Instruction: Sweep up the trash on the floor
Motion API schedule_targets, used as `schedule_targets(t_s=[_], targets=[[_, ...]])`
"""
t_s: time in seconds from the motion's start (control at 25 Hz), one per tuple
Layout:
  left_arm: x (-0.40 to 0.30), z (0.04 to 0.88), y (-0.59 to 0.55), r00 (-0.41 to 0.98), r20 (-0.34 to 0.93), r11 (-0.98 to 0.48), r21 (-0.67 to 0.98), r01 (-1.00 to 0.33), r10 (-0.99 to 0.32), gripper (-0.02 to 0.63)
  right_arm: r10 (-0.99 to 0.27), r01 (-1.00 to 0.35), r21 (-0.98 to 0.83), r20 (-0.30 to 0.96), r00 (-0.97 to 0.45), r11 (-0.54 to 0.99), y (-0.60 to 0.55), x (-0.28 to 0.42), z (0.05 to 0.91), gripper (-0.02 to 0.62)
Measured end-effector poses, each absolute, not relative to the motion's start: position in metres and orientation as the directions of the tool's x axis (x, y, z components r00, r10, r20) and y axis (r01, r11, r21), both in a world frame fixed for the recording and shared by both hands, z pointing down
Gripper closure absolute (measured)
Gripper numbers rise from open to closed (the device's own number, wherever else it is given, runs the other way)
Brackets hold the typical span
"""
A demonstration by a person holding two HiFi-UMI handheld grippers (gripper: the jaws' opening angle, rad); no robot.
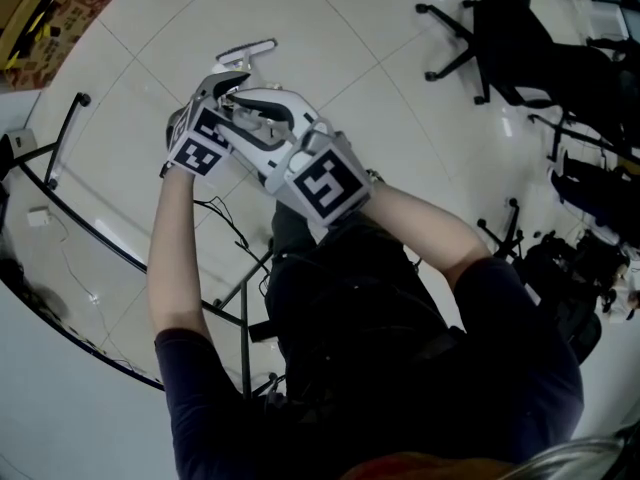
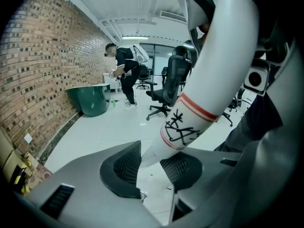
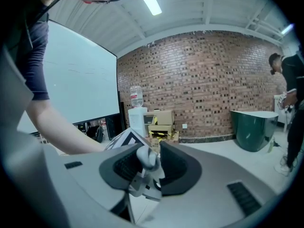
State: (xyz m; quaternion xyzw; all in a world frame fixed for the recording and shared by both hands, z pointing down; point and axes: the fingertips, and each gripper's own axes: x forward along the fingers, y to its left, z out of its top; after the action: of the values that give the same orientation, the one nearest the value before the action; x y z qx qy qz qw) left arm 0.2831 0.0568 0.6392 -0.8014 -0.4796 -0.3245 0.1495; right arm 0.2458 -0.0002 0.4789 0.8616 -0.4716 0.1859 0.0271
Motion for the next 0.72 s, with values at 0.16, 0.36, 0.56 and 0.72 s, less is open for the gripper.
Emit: schedule_targets(t_s=[0.16,0.36,0.56,0.72], targets=[[0.278,0.634,0.053,0.324,0.667,-0.489,0.07,0.869,0.671,0.495,-0.811,-0.829,-0.133,0.337,0.478,-0.544,-0.004,0.244,0.473,0.463],[0.276,0.628,0.045,0.328,0.667,-0.491,0.065,0.869,0.669,0.499,-0.819,-0.832,-0.148,0.334,0.467,-0.535,-0.011,0.245,0.466,0.463],[0.27,0.621,0.039,0.331,0.68,-0.496,0.055,0.867,0.654,0.505,-0.835,-0.851,-0.134,0.318,0.449,-0.509,-0.016,0.241,0.458,0.465],[0.267,0.617,0.03,0.354,0.674,-0.503,0.029,0.864,0.648,0.514,-0.858,-0.877,-0.129,0.316,0.405,-0.462,-0.028,0.237,0.455,0.465]])
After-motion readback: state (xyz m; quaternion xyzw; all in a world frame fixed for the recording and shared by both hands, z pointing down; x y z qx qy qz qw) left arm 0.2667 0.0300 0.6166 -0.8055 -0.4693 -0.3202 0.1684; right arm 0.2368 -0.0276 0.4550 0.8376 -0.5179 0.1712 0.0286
